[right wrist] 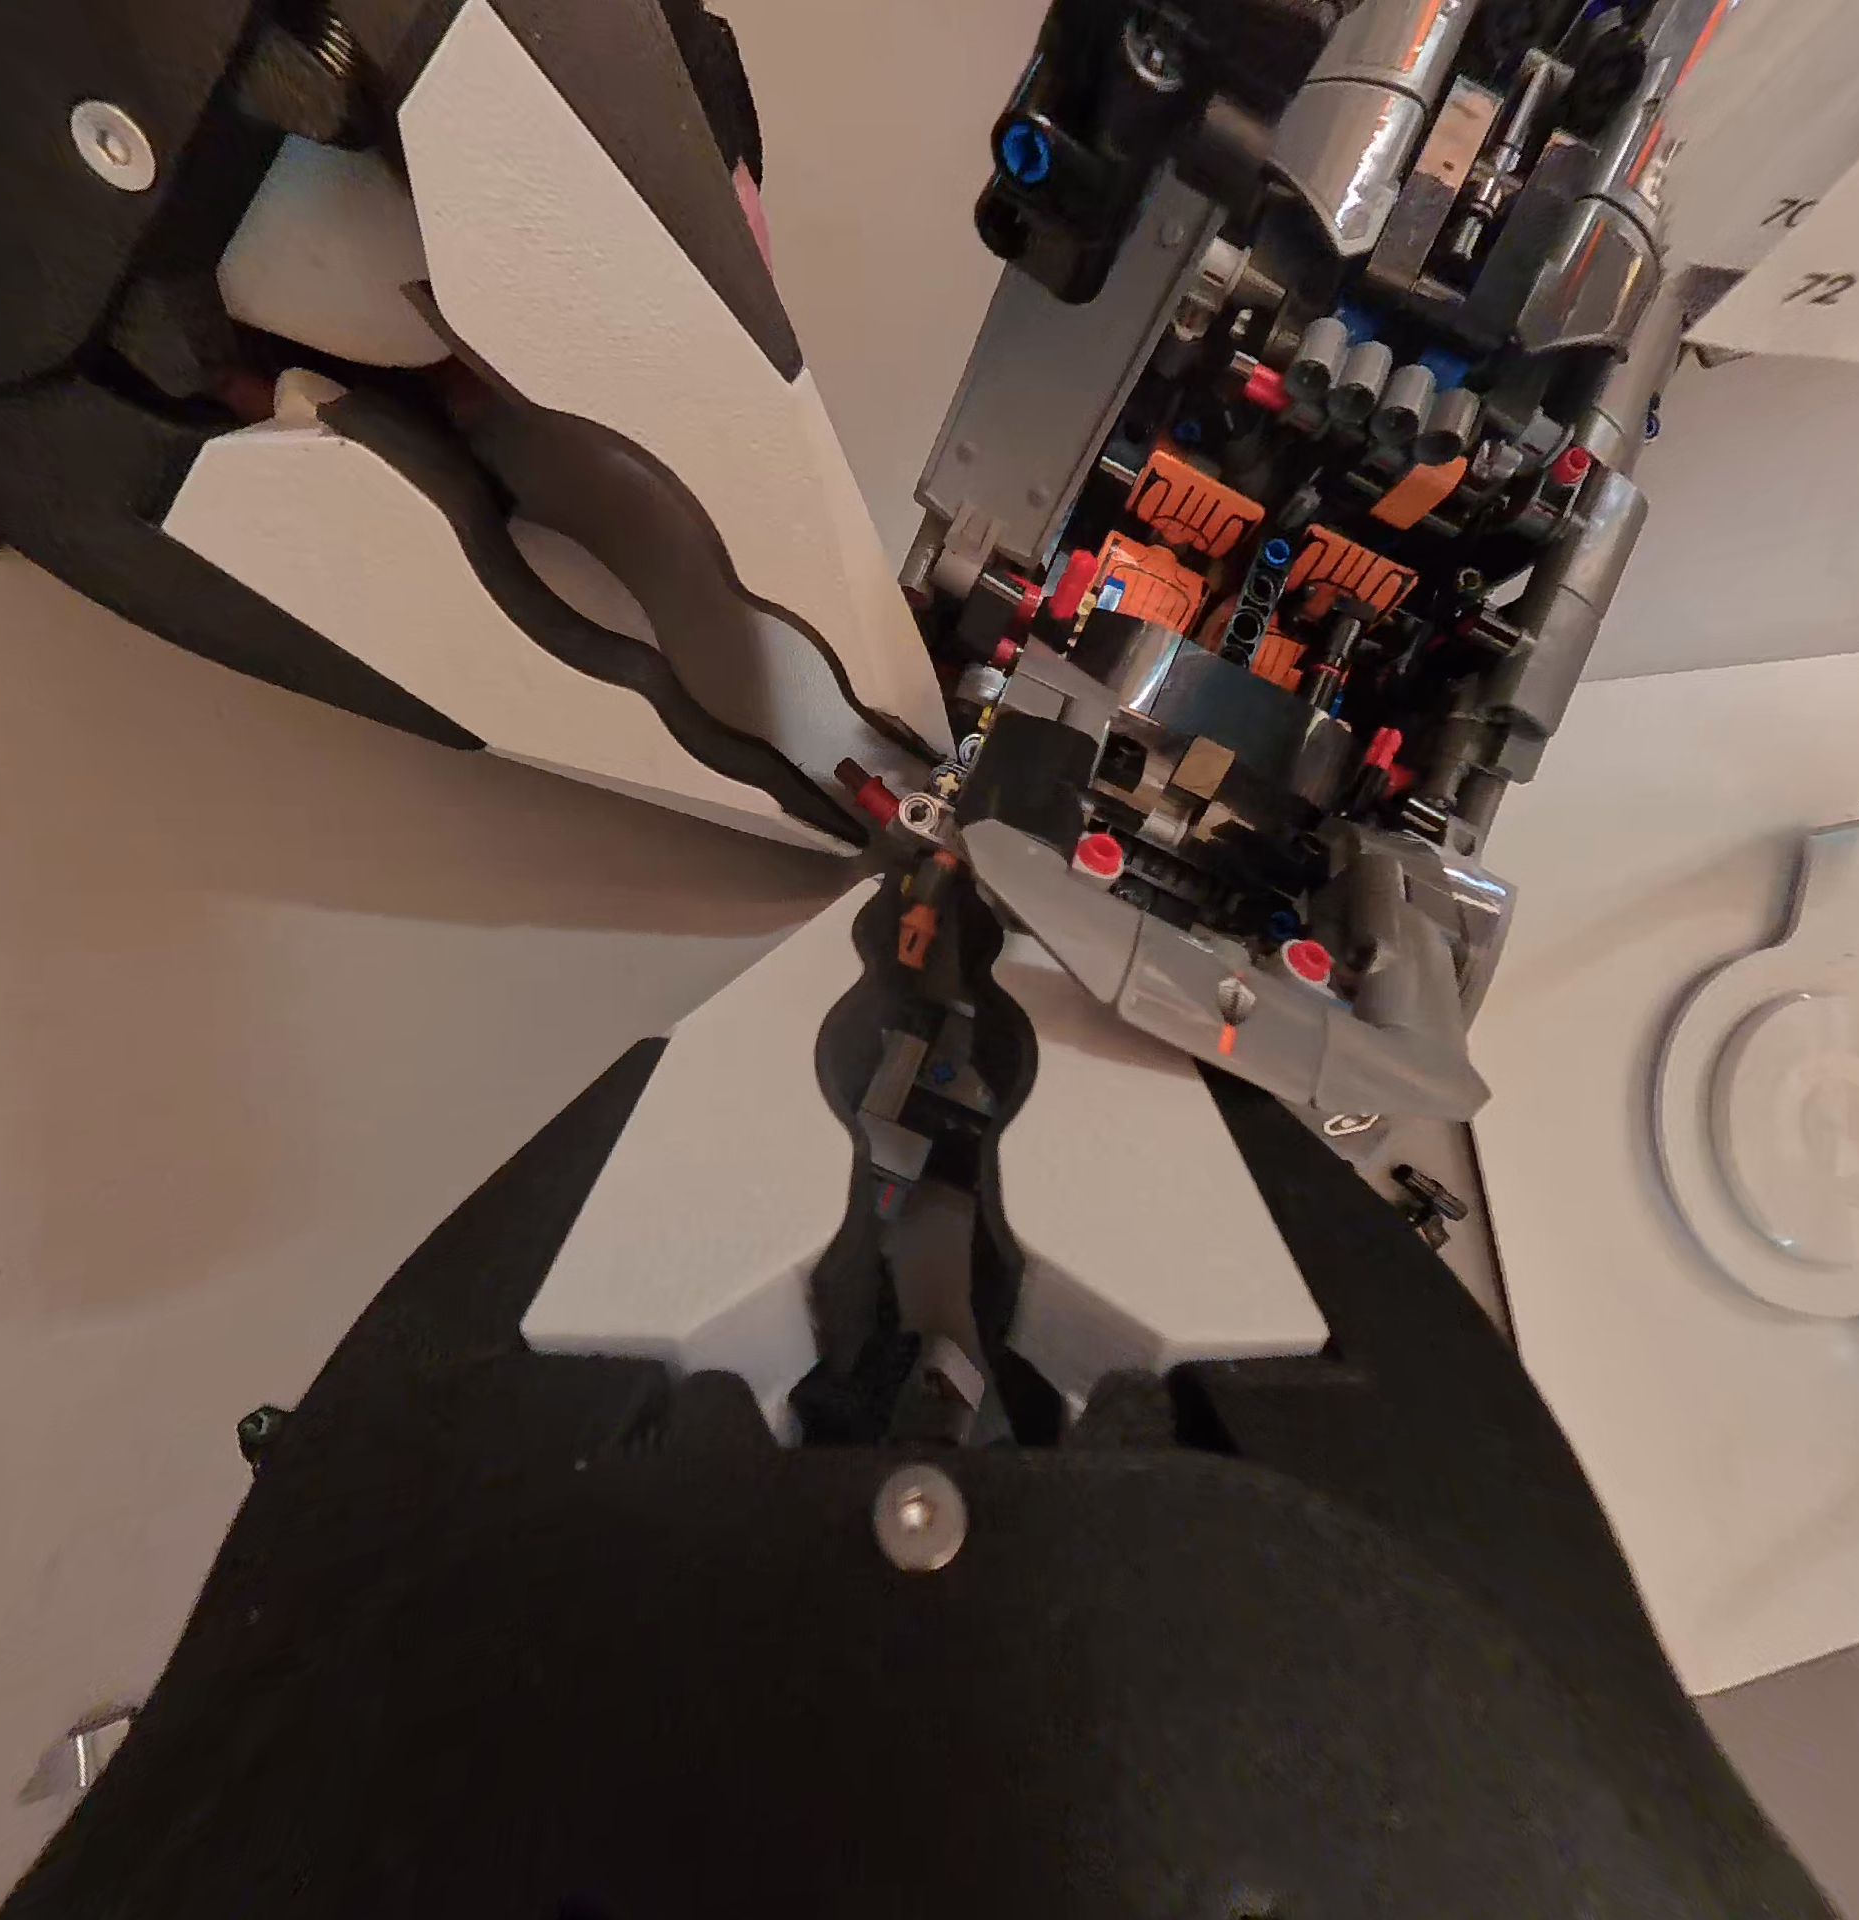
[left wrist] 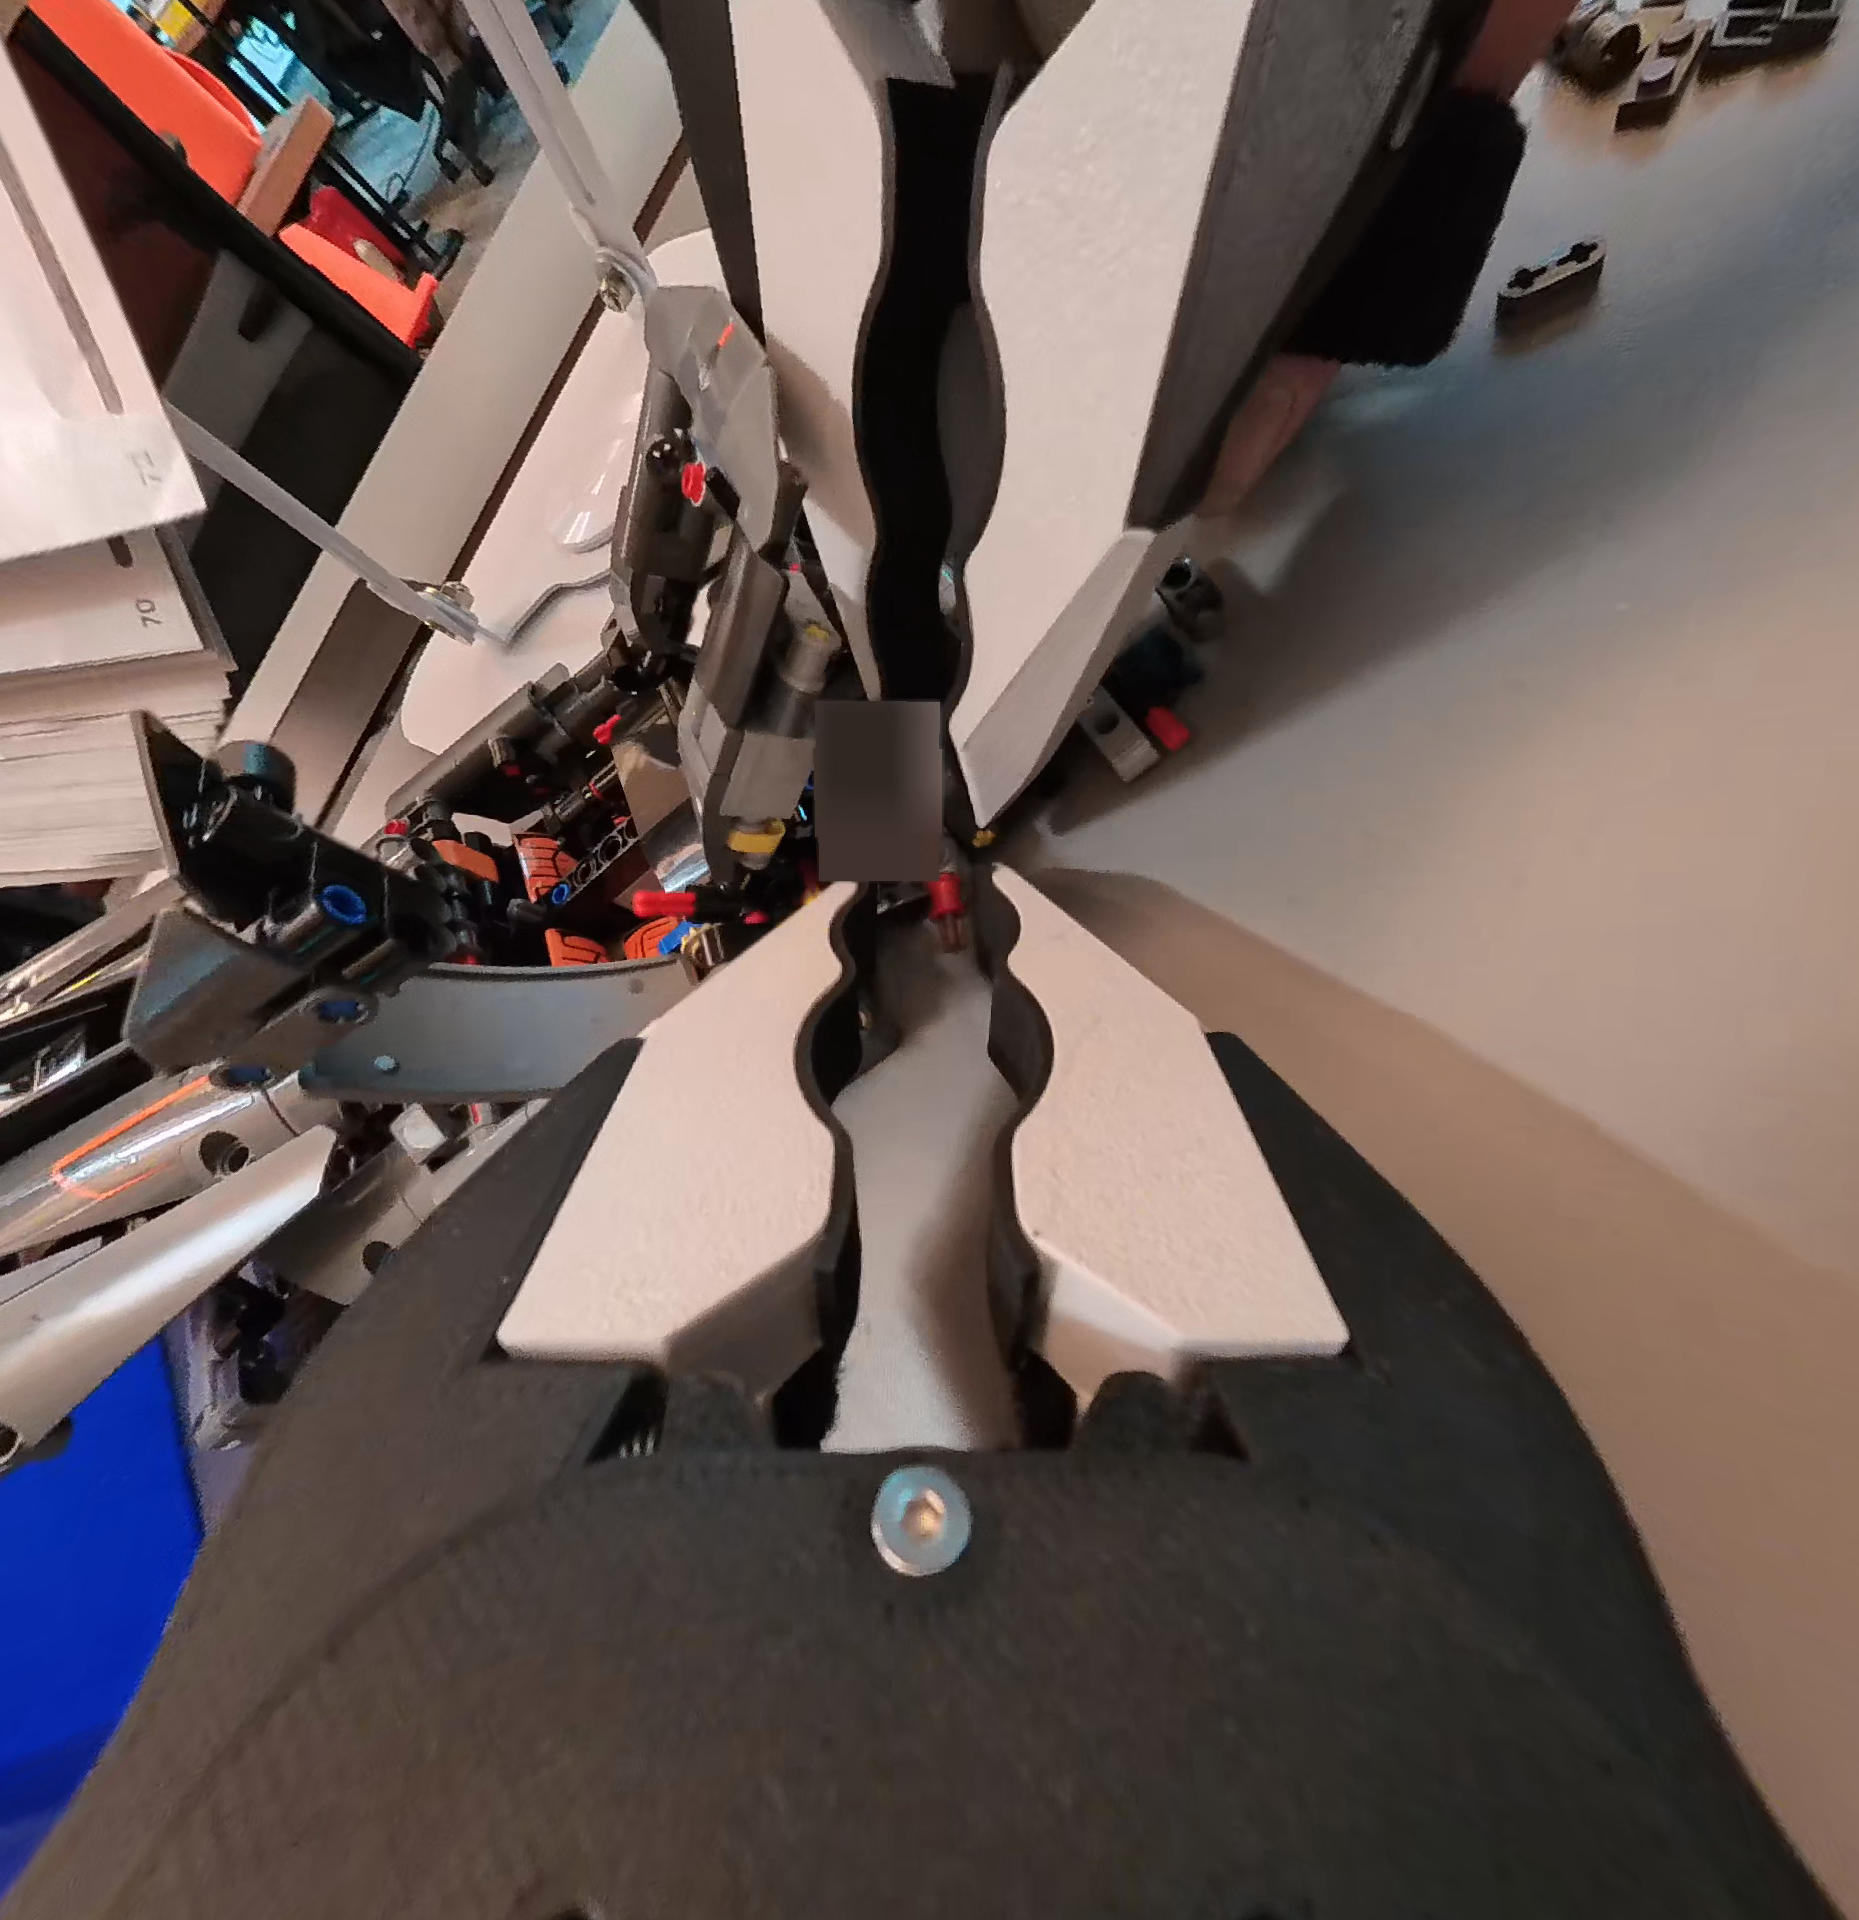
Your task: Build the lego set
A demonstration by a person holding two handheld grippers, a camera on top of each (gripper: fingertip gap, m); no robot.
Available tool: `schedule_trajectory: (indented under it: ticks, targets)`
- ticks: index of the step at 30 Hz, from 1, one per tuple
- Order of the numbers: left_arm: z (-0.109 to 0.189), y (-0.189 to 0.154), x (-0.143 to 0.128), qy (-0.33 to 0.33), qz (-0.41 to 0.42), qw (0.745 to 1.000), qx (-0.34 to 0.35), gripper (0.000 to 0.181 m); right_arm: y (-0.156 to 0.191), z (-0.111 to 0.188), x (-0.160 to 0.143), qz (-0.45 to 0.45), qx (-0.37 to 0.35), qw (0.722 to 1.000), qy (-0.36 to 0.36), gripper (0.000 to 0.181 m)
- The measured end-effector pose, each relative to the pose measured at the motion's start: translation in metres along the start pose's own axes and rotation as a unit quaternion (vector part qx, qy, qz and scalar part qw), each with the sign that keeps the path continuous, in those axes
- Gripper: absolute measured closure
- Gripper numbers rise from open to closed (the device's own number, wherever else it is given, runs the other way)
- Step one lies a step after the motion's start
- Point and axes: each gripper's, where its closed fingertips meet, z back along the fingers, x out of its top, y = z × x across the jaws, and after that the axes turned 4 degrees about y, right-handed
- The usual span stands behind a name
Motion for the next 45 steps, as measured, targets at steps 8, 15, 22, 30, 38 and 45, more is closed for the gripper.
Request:
schedule_trajectory:
  ticks: [8,15,22,30,38,45]
  targets:
    - [0.001,0.004,0.003,0.008,0.010,1.000,0.021,0.171,0.000,0.000,0.000,-0.017,0.004,1.000,0.000,0.176]
    - [0.001,0.005,0.005,0.002,0.015,1.000,0.023,0.171,0.000,-0.001,0.001,-0.038,0.025,0.999,-0.011,0.176]
    - [0.001,0.007,0.004,0.003,0.026,0.999,0.025,0.171,0.000,-0.001,0.002,-0.077,0.066,0.994,-0.027,0.177]
    - [0.001,0.007,0.003,0.011,0.029,0.999,0.030,0.171,0.001,-0.002,0.002,-0.011,0.022,1.000,-0.013,0.179]
    - [0.000,0.007,0.003,0.003,0.035,0.999,0.023,0.172,-0.002,0.003,0.000,0.000,0.027,1.000,-0.003,0.176]
    - [0.001,0.007,0.004,0.001,0.031,0.999,0.021,0.172,-0.005,0.019,-0.004,-0.007,0.043,0.999,-0.004,0.181]
